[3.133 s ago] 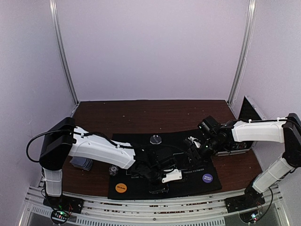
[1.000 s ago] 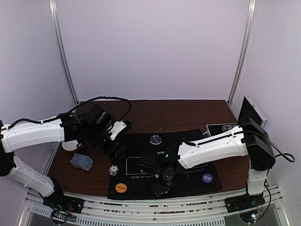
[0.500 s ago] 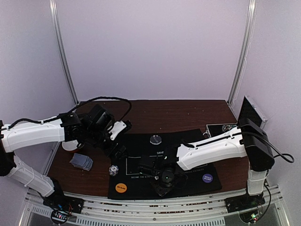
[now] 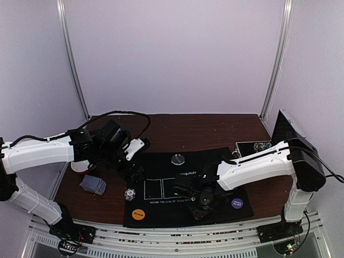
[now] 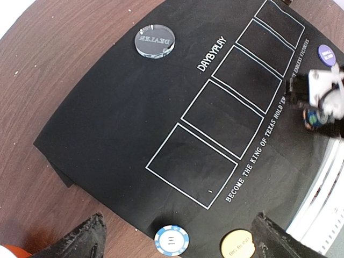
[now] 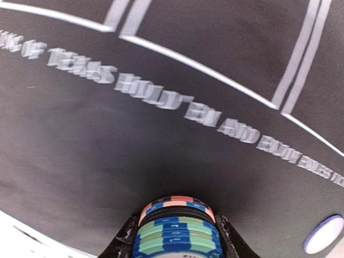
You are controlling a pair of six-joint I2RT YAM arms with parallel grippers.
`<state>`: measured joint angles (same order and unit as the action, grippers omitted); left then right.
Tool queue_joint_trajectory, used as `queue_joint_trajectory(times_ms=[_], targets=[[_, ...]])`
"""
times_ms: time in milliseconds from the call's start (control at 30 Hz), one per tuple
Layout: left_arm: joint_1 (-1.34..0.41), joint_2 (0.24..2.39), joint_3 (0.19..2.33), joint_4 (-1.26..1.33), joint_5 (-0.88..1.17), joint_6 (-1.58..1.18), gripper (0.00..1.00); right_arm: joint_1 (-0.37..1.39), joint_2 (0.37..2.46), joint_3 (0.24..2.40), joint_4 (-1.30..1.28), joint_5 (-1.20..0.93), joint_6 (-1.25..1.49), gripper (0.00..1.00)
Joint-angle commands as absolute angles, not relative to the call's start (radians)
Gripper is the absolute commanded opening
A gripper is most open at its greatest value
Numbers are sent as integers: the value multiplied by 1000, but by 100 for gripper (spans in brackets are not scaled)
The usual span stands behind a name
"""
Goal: Distribute texas hold em gaming equipment
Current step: Move the pile of poker chips to the small blind area.
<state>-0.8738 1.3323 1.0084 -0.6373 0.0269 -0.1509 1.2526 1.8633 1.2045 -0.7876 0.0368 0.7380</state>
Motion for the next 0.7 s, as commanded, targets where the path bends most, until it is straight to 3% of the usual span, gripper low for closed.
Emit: queue_joint_trajectory(times_ms=[0, 667], targets=[[-870, 1322, 1002, -618, 8, -133, 97, 1206, 1819, 1122, -848, 109, 761, 8], [-868, 1308, 1004, -626, -15, -115, 98, 1119, 1648, 871, -799, 57, 844, 8]])
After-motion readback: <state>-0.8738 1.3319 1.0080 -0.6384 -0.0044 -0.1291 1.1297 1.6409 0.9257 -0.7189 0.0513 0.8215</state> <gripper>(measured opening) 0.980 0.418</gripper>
